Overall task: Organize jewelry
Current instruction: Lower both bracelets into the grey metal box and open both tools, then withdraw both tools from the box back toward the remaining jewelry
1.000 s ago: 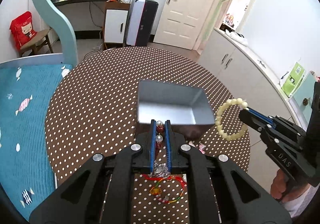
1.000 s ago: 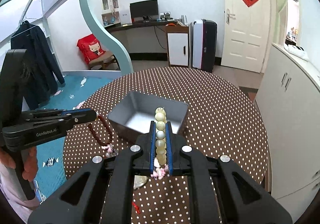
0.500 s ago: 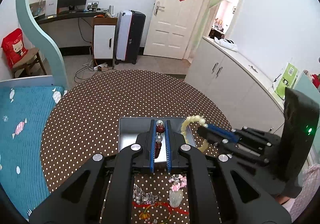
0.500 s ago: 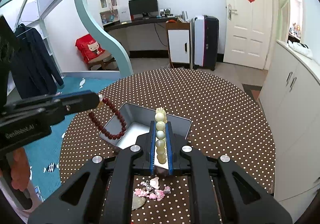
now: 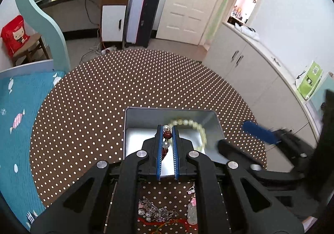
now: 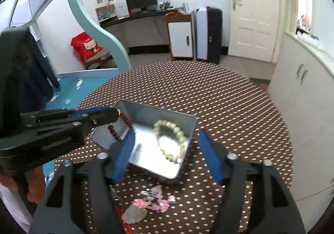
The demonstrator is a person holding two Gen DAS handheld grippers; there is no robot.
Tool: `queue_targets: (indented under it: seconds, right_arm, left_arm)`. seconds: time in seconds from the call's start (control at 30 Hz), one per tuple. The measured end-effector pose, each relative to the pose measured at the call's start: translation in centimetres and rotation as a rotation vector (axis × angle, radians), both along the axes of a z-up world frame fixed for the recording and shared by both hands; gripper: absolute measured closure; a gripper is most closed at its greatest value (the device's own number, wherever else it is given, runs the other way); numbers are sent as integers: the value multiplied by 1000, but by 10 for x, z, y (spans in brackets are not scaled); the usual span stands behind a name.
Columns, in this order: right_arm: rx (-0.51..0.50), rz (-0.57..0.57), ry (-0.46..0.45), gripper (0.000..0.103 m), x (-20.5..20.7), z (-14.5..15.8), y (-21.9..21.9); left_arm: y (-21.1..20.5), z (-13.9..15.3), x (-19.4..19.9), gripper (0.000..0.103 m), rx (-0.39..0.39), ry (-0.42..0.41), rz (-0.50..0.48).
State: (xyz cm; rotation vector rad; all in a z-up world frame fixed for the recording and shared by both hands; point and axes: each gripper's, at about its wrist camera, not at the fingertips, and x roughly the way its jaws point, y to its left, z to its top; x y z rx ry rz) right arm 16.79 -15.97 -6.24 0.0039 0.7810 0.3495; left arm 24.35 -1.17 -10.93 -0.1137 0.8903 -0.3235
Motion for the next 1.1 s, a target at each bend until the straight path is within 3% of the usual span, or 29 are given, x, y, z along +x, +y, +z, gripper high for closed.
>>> queue_targets:
  seconds: [0.2,0.23,0.3,0.4,0.77,1.1]
  right_arm:
    - [-31,-36,-13,23,-4,0,-9]
    - [-36,-42,-10,23,-4,-2,-10]
    - [-36,-52,-3,21,-5,-4,-13]
    - [-45,-82,1,16,-6,-6,-18]
    - [-45,-107,-9,12,-20,-3,-25]
    - [-45,-102,-24,7,-44,-4,-17]
  left_arm:
    - [1,-7,2,90,9,-12,2]
    - [0,-7,1,74,21,-13,3]
    - [0,-5,-5,54,32,-36,10]
    - [1,-3,-12,54,56,-58,8]
    - [14,-1,-32,53,55,-59,37]
    - [52,-4,-66,31,30,-62,114]
